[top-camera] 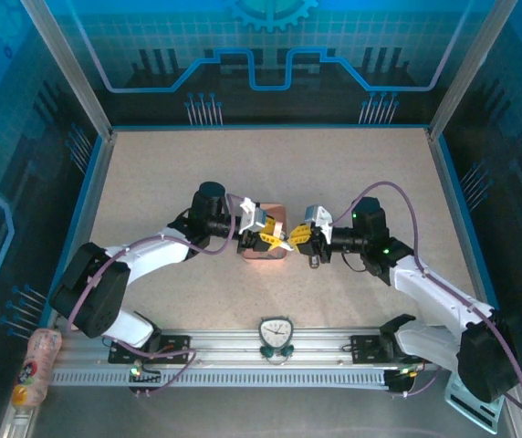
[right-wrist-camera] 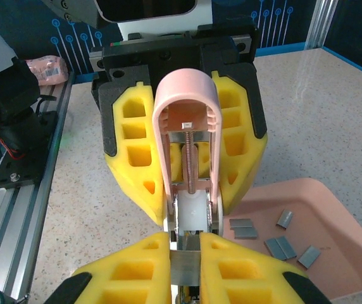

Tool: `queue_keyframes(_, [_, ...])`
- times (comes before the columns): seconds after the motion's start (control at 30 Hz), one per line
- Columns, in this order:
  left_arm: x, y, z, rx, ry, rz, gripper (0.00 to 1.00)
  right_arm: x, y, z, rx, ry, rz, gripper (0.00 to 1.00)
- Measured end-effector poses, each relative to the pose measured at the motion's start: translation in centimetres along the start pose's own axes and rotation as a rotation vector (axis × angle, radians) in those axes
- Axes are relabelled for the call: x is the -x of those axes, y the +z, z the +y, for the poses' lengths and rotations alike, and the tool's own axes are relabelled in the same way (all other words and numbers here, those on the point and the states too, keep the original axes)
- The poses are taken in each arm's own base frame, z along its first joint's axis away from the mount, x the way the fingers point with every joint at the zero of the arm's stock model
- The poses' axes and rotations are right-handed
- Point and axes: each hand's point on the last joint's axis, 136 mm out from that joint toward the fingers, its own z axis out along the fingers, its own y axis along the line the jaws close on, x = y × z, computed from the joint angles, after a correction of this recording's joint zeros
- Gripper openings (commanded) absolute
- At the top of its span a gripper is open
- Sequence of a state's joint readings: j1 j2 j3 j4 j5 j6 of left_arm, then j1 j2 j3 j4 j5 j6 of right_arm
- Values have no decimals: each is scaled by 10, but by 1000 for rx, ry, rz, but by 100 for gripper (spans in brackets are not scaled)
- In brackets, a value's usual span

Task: Load the staples into the stapler

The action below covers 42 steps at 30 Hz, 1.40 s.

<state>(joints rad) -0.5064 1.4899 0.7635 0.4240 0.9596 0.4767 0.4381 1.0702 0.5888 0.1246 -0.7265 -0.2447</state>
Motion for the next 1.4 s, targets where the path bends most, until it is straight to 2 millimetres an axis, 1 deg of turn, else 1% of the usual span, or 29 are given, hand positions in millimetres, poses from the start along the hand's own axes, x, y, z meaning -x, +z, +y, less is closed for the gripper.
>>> queue_keyframes(0.43, [-5,0,-3,-9,17,17,29,4,-2,3,12,-36,-14,16])
queue_keyframes(1.4, [-4,0,-8,-37,12,8,29,0,-1,4,27,-68,19,15])
